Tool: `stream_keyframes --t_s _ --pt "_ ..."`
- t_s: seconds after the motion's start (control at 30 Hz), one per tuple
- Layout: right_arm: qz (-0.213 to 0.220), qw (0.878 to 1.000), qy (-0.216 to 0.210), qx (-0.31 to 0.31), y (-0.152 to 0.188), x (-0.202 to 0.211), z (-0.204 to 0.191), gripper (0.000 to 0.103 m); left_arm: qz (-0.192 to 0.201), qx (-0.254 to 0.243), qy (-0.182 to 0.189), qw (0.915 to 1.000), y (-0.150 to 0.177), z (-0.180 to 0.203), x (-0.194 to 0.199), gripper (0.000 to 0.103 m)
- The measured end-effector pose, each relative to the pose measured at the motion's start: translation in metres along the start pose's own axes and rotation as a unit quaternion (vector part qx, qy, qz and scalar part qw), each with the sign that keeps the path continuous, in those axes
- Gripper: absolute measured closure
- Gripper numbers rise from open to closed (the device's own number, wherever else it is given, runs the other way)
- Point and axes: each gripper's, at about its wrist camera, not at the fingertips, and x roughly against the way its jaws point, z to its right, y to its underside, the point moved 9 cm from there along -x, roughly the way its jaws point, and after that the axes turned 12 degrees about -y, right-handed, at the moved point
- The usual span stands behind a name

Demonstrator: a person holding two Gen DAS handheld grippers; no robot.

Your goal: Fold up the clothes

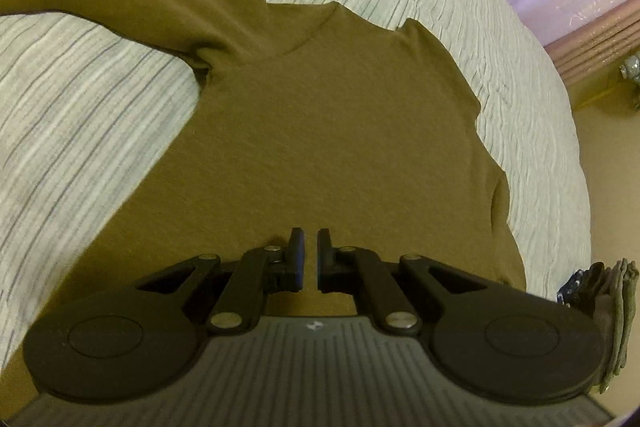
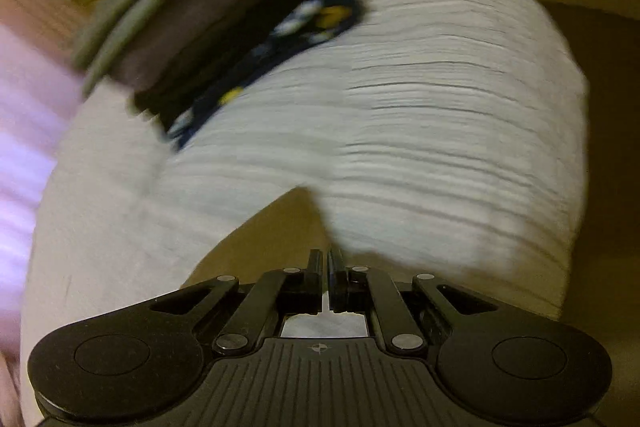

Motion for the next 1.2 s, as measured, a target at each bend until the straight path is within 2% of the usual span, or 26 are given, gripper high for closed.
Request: stream_keyframes --t_s 0.1,0.17,0.2,0.23,0.27,0.3,0.37,0.43,0.5,0.6,0.67,0.73,0.77,0.83,0.87,0.9,0.97,1.03,1.1,1.13,1.2 --pt "-0.032 0.995 -0.025 0.088 0.015 -0.023 -0.037 0.097 0.006 -0.015 0.006 0.9999 -0.001 0.007 0.002 0.101" --pt "-0.060 0.987 -0.058 0.134 0.031 -0.045 -0.064 0.097 0.012 -0.032 0.009 0.9994 0.000 0.013 0.003 0.101" --pt "-0.081 0.982 -0.079 0.152 0.041 -0.056 -0.079 0.093 0.015 -0.043 0.009 0.9989 0.000 0.017 0.001 0.101" --pt "-0.096 0.976 -0.093 0.170 0.051 -0.065 -0.089 0.083 0.017 -0.055 0.009 0.9983 0.001 0.020 -0.001 0.101" --pt "-0.105 0.972 -0.096 0.189 0.061 -0.073 -0.095 0.045 0.018 -0.067 0.010 0.9976 0.002 0.022 -0.004 0.101" --pt "-0.108 0.967 -0.088 0.212 0.069 -0.079 -0.097 0.028 0.018 -0.080 0.007 0.9966 0.002 0.022 -0.007 0.101" --pt "-0.111 0.959 -0.060 0.252 0.082 -0.089 -0.098 0.029 0.017 -0.110 -0.012 0.9938 0.006 0.014 -0.012 0.100" --pt "-0.096 0.960 0.020 0.261 0.077 -0.088 -0.081 0.030 0.011 -0.125 -0.039 0.9914 0.007 -0.002 -0.016 0.100" --pt "-0.079 0.956 0.089 0.267 0.071 -0.083 -0.069 0.030 0.017 -0.116 -0.041 0.9923 0.000 -0.012 -0.012 0.101" --pt "-0.044 0.957 0.106 0.267 0.058 -0.063 -0.083 0.030 0.026 -0.103 -0.044 0.9934 -0.012 -0.026 -0.006 0.100" --pt "-0.044 0.949 0.069 0.303 0.070 -0.066 -0.119 0.030 0.032 -0.094 -0.046 0.9940 -0.019 -0.035 -0.002 0.101" --pt "-0.059 0.934 0.021 0.351 0.094 -0.079 -0.164 0.030 0.050 -0.107 -0.041 0.9922 -0.036 -0.028 -0.005 0.101" --pt "-0.071 0.923 -0.010 0.379 0.114 -0.088 -0.189 0.030 0.062 -0.118 -0.036 0.9904 -0.047 -0.020 -0.008 0.101" --pt "-0.097 0.891 -0.076 0.438 0.163 -0.102 -0.241 0.032 0.086 -0.143 -0.026 0.9856 -0.069 0.000 -0.016 0.100" --pt "-0.115 0.873 -0.106 0.461 0.188 -0.111 -0.262 0.041 0.100 -0.157 -0.017 0.9823 -0.080 0.011 -0.022 0.100" --pt "-0.137 0.856 -0.134 0.480 0.216 -0.121 -0.280 0.044 0.113 -0.175 -0.013 0.9780 -0.090 0.021 -0.029 0.100" --pt "-0.177 0.834 -0.165 0.496 0.260 -0.139 -0.297 0.045 0.108 -0.206 -0.027 0.9722 -0.100 0.021 -0.049 0.100" --pt "-0.218 0.822 -0.167 0.499 0.293 -0.159 -0.295 0.046 0.092 -0.230 -0.045 0.9678 -0.107 0.014 -0.069 0.100" --pt "-0.234 0.819 -0.118 0.511 0.303 -0.179 -0.274 0.049 0.080 -0.236 -0.080 0.9651 -0.110 -0.012 -0.082 0.100" --pt "-0.232 0.821 -0.091 0.514 0.299 -0.186 -0.263 0.053 0.078 -0.221 -0.086 0.9684 -0.113 -0.027 -0.081 0.100" --pt "-0.218 0.829 -0.067 0.511 0.282 -0.183 -0.257 0.054 0.074 -0.175 -0.084 0.9782 -0.123 -0.049 -0.072 0.101"
